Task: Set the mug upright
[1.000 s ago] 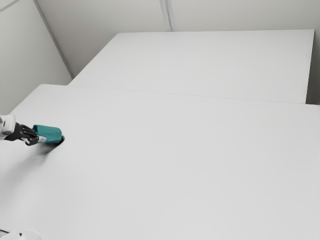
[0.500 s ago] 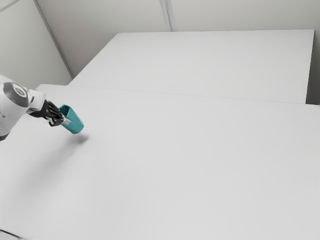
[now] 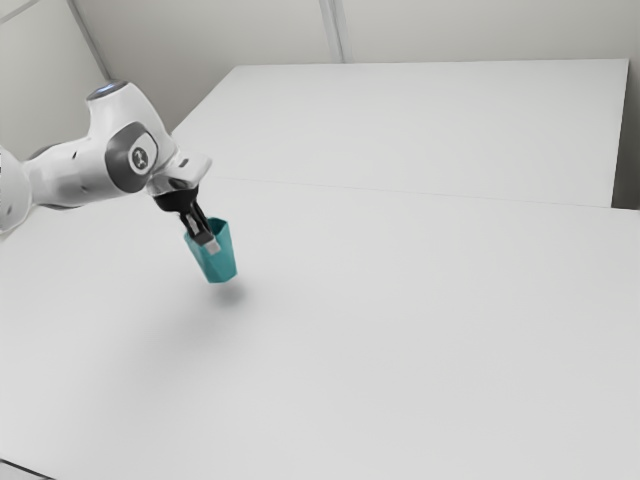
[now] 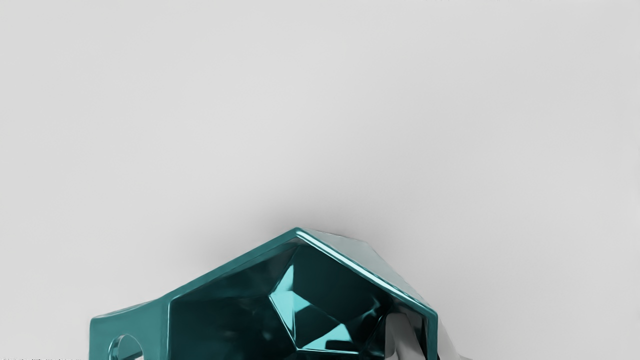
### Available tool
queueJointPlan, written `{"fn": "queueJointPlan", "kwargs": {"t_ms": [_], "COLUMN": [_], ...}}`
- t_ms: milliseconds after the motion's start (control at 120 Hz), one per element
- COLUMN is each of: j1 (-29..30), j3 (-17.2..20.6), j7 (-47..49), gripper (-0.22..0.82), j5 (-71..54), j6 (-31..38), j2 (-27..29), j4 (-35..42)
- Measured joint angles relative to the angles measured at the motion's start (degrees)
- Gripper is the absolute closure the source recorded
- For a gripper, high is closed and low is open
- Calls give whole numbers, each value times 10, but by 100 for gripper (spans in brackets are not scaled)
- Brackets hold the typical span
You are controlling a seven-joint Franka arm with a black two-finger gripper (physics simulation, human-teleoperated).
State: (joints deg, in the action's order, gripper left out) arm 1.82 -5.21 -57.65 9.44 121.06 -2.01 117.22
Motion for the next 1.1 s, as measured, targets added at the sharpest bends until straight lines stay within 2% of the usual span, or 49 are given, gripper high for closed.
{"fn": "queueJointPlan", "kwargs": {"t_ms": [433,733,1100], "j1": [-38,-89,-106], "j3": [5,7,7], "j7": [223,341,450], "gripper": [79,79,79], "j5": [-67,-170,-221], "j6": [-34,-40,-38], "j2": [-18,-31,-58], "j4": [1,1,-12]}}
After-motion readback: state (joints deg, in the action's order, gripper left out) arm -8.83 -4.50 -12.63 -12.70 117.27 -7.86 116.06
